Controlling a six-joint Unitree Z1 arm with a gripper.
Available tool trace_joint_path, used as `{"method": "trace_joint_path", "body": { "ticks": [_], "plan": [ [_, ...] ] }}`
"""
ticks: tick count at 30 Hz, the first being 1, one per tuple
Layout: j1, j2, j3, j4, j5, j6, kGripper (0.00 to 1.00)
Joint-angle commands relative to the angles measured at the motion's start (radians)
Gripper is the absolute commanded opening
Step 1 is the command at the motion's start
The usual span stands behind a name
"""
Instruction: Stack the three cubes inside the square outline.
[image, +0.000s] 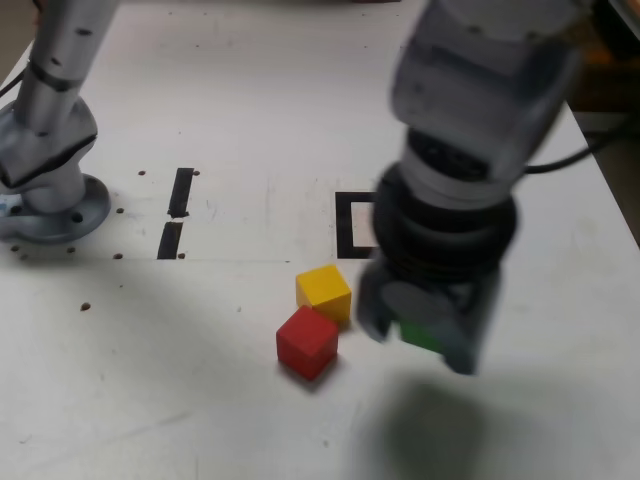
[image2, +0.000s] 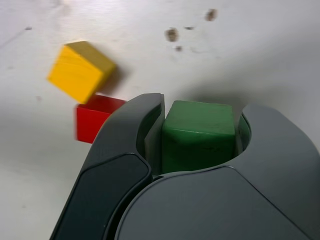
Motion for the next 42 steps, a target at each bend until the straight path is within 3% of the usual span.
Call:
{"method": "trace_joint_path", "body": {
  "ticks": [1,7,15,19,24,27,35,38,42],
  "plan": [
    [0.001,0.03,-0.073,0.003,-0.001,0.007,0.13],
    [0.003,0.111,-0.123,0.012,0.001,0.025,0.13],
    [0.014,0.141,-0.089,0.012,-0.004,0.03,0.17],
    [0.021,0.147,-0.07,0.012,-0.011,0.031,0.31],
    [0.031,0.161,-0.057,0.008,-0.033,0.04,0.67],
    [0.032,0.165,-0.06,0.005,-0.04,0.045,0.82],
    [0.031,0.104,-0.068,0.053,-0.047,0.032,0.96],
    [0.025,0.023,-0.031,0.081,-0.051,0.02,0.97],
    [0.014,-0.118,0.107,0.091,-0.088,-0.002,0.97]
  ]
}}
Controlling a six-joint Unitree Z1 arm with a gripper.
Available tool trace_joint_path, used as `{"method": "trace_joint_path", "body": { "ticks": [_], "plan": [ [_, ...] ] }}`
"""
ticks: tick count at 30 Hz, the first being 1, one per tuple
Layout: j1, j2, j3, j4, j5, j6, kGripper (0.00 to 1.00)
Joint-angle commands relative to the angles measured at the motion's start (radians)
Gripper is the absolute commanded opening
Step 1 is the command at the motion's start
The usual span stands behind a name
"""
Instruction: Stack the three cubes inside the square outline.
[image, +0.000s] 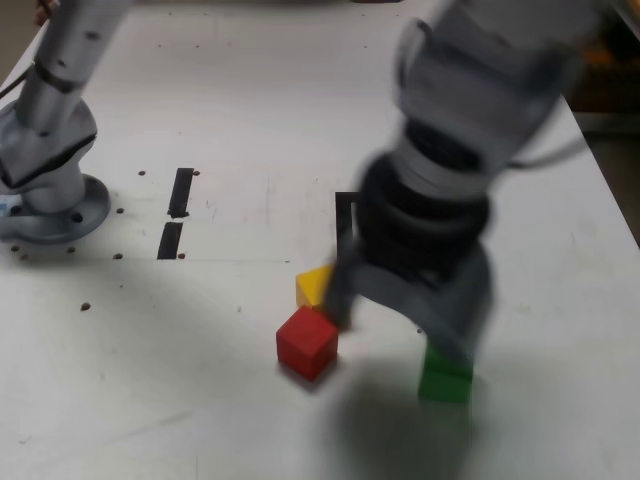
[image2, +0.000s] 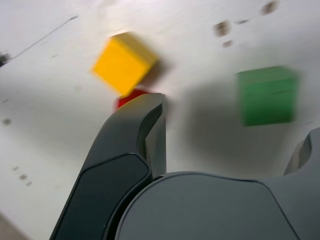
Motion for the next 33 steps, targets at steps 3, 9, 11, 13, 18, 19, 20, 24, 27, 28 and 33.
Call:
{"method": "trace_joint_path", "body": {
  "ticks": [3,9,11,13,18,19,20,24,27,28,33],
  "plan": [
    [-0.01,-0.2,0.184,0.003,-0.041,-0.03,0.96],
    [-0.019,-0.303,0.464,-0.115,-0.087,-0.063,0.96],
    [-0.023,-0.306,0.53,-0.183,-0.097,-0.065,0.95],
    [-0.025,-0.298,0.571,-0.241,-0.102,-0.066,0.95],
    [-0.028,-0.245,0.602,-0.305,-0.109,-0.066,0.92],
    [-0.028,-0.234,0.602,-0.311,-0.113,-0.065,0.92],
    [-0.028,-0.223,0.601,-0.317,-0.116,-0.065,0.91],
    [-0.028,-0.197,0.598,-0.344,-0.127,-0.065,0.91],
    [-0.028,-0.189,0.592,-0.361,-0.127,-0.063,0.91],
    [-0.028,-0.187,0.589,-0.365,-0.128,-0.062,0.9],
    [-0.027,-0.166,0.571,-0.377,-0.131,-0.051,0.85]
  ]
}}
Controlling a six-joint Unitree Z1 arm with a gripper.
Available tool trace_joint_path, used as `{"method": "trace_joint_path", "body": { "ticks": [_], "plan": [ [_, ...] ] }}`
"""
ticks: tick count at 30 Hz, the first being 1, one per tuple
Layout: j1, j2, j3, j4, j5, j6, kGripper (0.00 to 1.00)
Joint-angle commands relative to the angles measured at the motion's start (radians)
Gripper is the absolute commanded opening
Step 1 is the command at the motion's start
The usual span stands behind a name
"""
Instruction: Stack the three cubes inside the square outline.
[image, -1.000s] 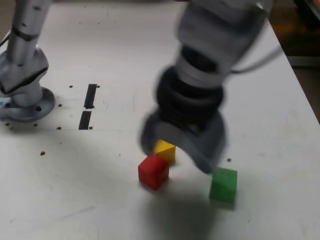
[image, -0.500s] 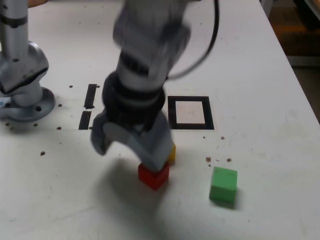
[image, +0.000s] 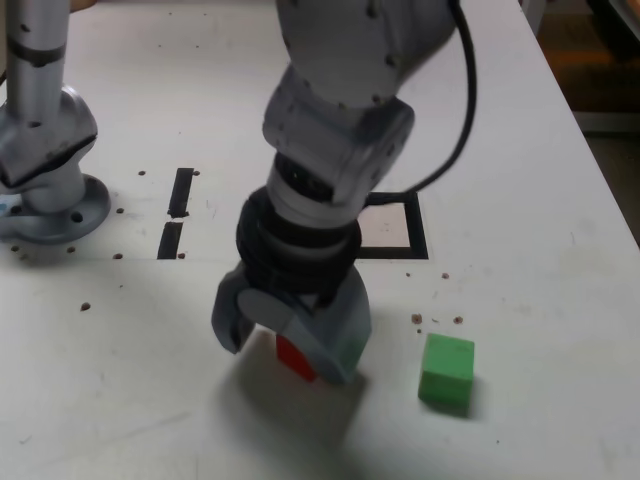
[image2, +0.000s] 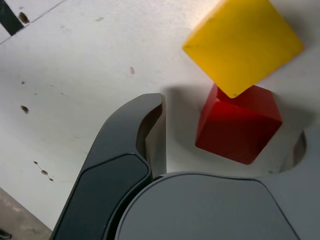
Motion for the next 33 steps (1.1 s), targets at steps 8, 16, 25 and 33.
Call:
{"method": "trace_joint_path", "body": {
  "ticks": [8,16,25,33],
  "plan": [
    [0.002,0.028,-0.013,-0.035,0.011,0.01,0.42],
    [0.002,0.028,-0.013,-0.046,0.008,0.005,0.26],
    [0.002,-0.103,-0.085,0.18,0.05,-0.065,0.19],
    [0.11,-0.237,-0.175,0.338,0.149,-0.014,0.19]
  ]
}}
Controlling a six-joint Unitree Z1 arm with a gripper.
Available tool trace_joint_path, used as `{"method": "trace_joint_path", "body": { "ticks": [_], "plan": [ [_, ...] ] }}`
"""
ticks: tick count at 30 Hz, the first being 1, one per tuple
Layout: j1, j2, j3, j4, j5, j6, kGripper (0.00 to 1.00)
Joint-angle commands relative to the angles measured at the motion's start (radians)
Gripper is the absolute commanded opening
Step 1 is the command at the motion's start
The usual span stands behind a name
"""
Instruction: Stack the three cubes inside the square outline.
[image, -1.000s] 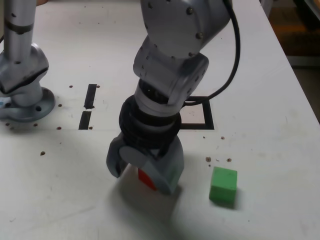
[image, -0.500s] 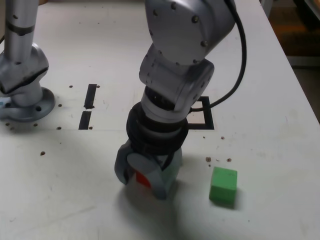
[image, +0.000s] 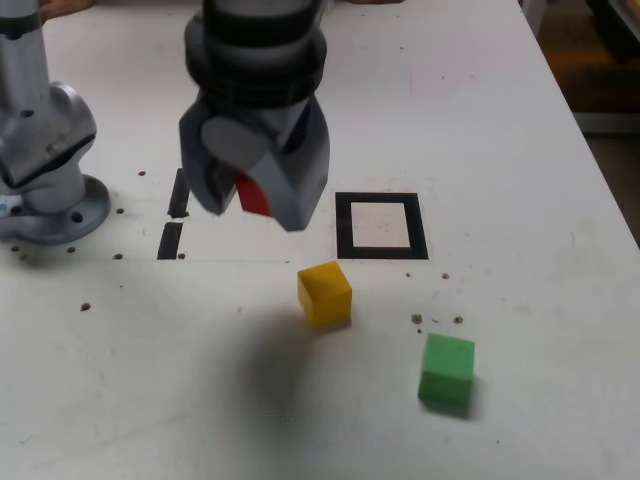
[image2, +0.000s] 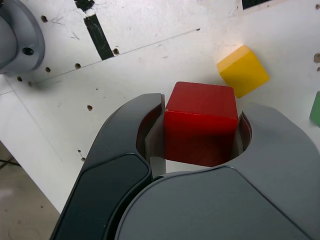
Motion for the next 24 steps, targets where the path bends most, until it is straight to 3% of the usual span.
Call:
{"method": "trace_joint_path", "body": {
  "ticks": [1,7,11,15,24],
  "plan": [
    [0.072,0.005,-0.014,0.012,0.028,0.046,0.19],
    [0.24,0.079,-0.007,-0.035,0.07,0.123,0.19],
    [0.29,0.132,0.009,-0.126,0.086,0.114,0.19],
    [0.307,0.175,0.016,-0.198,0.077,0.099,0.19],
    [0.344,0.266,0.042,-0.263,0.025,0.097,0.19]
  ]
}}
